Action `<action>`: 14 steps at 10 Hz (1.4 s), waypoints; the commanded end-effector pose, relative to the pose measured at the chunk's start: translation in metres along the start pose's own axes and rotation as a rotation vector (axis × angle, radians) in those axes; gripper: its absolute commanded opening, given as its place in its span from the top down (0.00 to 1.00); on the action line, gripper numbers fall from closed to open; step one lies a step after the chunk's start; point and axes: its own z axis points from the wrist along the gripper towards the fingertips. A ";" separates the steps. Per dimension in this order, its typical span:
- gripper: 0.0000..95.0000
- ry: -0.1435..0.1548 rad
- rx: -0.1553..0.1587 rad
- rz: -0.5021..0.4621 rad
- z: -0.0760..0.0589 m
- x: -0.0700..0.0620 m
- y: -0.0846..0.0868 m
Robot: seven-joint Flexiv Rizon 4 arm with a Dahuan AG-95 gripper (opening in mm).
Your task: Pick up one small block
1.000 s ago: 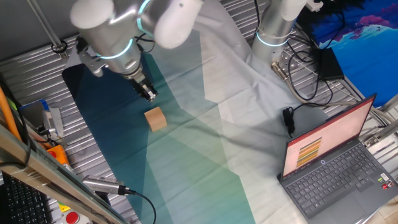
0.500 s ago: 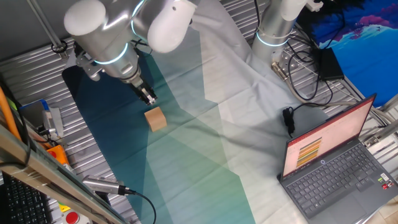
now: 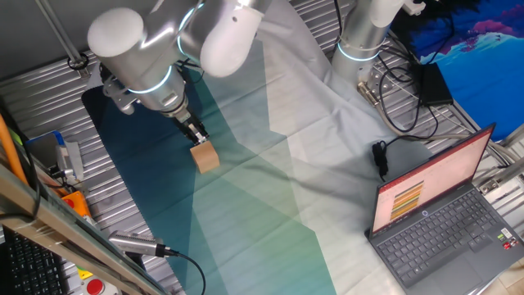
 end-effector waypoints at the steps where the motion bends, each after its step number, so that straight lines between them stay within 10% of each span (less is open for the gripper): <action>1: 1.00 -0.012 0.015 -0.007 0.000 0.001 0.000; 6: 1.00 -0.025 0.028 -0.060 0.000 0.001 -0.001; 10: 1.00 -0.035 0.132 -0.195 -0.002 0.005 -0.012; 14: 1.00 -0.020 0.013 -0.092 -0.004 0.007 -0.020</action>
